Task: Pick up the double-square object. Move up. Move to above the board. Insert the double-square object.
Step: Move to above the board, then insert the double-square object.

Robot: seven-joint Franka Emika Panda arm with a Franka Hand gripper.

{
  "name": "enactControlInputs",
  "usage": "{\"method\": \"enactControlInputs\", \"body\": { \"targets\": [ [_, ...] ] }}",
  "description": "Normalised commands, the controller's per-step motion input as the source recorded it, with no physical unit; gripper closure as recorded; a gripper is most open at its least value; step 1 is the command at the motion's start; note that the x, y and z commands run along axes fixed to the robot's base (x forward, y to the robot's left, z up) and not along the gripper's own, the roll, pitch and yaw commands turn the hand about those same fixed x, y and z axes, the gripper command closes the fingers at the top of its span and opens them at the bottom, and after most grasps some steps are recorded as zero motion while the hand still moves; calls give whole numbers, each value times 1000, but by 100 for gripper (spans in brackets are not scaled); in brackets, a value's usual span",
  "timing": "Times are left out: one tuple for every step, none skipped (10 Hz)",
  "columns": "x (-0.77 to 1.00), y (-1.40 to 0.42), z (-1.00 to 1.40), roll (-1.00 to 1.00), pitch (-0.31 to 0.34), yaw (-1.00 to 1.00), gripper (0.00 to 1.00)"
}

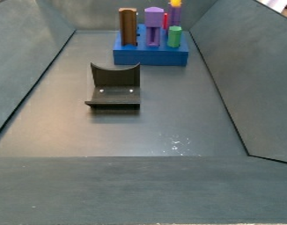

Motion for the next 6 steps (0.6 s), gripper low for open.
{"method": "enactControlInputs", "body": {
  "targets": [
    [344, -1000, 356, 8, 119, 11, 100],
    [364, -1000, 357, 0, 117, 9, 100],
    [229, -546, 198, 9, 126, 10, 100],
    [176, -368, 138, 13, 120, 12, 100],
    [98, -178, 73, 15, 78, 13, 100],
    [17, 0, 0, 0, 0, -6, 100]
  ]
}}
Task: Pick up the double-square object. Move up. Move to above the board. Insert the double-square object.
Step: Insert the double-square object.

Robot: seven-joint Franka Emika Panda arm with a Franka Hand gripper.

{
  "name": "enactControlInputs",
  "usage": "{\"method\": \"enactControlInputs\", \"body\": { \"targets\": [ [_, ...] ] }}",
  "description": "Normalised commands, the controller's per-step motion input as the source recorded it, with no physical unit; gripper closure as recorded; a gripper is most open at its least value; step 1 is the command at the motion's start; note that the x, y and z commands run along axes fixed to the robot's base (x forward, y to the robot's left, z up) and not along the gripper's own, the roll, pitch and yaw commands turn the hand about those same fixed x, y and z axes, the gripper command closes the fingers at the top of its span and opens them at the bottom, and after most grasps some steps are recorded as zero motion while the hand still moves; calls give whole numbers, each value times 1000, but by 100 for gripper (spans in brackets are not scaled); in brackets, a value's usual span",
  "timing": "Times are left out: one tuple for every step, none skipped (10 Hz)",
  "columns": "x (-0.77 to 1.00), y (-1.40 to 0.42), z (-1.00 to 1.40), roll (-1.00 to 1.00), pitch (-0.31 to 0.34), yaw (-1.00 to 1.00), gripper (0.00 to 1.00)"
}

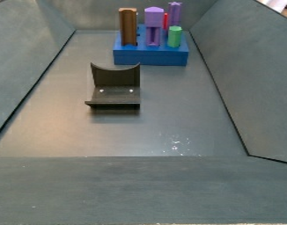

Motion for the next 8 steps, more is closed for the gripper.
{"method": "enactControlInputs", "body": {
  "targets": [
    [351, -271, -91, 0, -189, -549, 100],
    [117, -217, -71, 0, -171, -786, 100],
    [131, -206, -77, 0, -171, -803, 100],
    [143, -226, -129, 13, -173, -797, 100],
    [126, -100, -120, 9, -139, -883, 100],
    [137, -11, -111, 0, -166, -889, 100],
    [189, 0, -169, 9, -156, -860, 100],
    [263, 0, -246, 31, -101, -846, 100]
  ]
}}
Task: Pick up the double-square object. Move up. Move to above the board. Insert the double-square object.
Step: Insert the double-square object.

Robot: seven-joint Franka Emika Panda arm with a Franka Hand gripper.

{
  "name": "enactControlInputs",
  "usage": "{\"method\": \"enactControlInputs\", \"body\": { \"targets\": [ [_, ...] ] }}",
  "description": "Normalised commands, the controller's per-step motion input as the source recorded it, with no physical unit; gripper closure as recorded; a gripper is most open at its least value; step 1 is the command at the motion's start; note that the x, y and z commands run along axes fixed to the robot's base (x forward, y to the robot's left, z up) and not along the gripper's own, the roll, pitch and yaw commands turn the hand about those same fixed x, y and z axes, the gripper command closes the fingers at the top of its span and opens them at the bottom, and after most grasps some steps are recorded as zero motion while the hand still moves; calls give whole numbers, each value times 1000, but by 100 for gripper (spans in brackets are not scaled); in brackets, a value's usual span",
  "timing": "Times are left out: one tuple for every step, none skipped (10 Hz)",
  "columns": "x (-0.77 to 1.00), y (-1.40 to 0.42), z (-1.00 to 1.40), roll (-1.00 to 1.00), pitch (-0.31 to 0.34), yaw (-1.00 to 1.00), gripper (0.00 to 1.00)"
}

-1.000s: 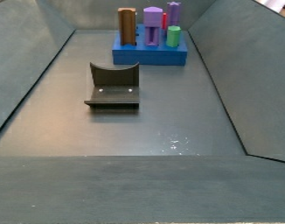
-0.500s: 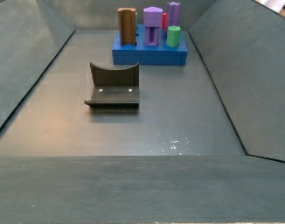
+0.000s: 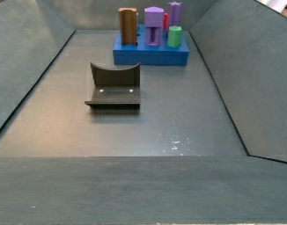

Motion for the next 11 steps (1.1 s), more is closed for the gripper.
{"method": "enactControlInputs", "body": {
  "targets": [
    [314, 0, -260, 27, -70, -820, 100],
    [314, 3, -191, 0, -36, -826, 100],
    [429, 0, -120, 0, -9, -717, 100],
    [466, 0, -71, 0, 0, -631, 100],
    [457, 0, -114, 0, 0, -651, 100],
    [446, 0, -174, 0, 0, -663, 100],
    [391, 0, -223, 0, 0, -689, 100],
    [329, 0, -229, 0, 0, -720, 100],
    [311, 0, -234, 0, 0, -729, 100],
    [291, 0, -303, 19, 0, -766, 100],
    [231, 0, -354, 37, 0, -829, 100]
  ]
}}
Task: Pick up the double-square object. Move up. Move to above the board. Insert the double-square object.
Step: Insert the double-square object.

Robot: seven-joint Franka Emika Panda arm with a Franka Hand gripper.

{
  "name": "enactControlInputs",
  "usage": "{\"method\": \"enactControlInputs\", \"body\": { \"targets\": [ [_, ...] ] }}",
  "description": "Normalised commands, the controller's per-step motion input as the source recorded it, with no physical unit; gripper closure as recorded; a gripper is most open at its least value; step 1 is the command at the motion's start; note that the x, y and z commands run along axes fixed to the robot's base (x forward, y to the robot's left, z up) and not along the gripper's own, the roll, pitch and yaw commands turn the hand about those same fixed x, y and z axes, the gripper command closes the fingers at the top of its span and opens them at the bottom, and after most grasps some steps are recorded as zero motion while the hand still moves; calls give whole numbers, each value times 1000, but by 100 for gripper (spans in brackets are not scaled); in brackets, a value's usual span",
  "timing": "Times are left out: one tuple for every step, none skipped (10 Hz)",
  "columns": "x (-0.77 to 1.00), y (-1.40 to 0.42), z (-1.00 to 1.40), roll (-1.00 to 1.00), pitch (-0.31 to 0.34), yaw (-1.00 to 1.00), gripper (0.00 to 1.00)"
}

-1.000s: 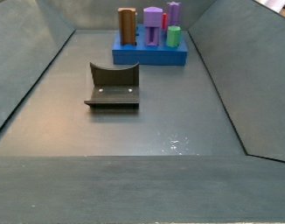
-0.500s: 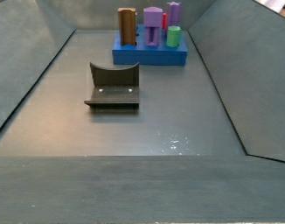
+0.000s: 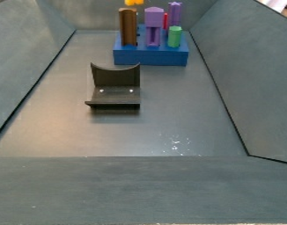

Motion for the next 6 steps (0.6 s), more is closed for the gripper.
{"method": "enactControlInputs", "body": {
  "targets": [
    [77, 0, -357, 23, 0, -949, 100],
    [0, 0, -311, 16, 0, -1000, 100],
    [0, 0, -309, 14, 0, -1000, 100],
    [0, 0, -309, 16, 0, -1000, 100],
    [0, 0, -346, 31, -31, -1000, 100],
    [146, 0, -437, 99, -59, -900, 100]
  ]
}}
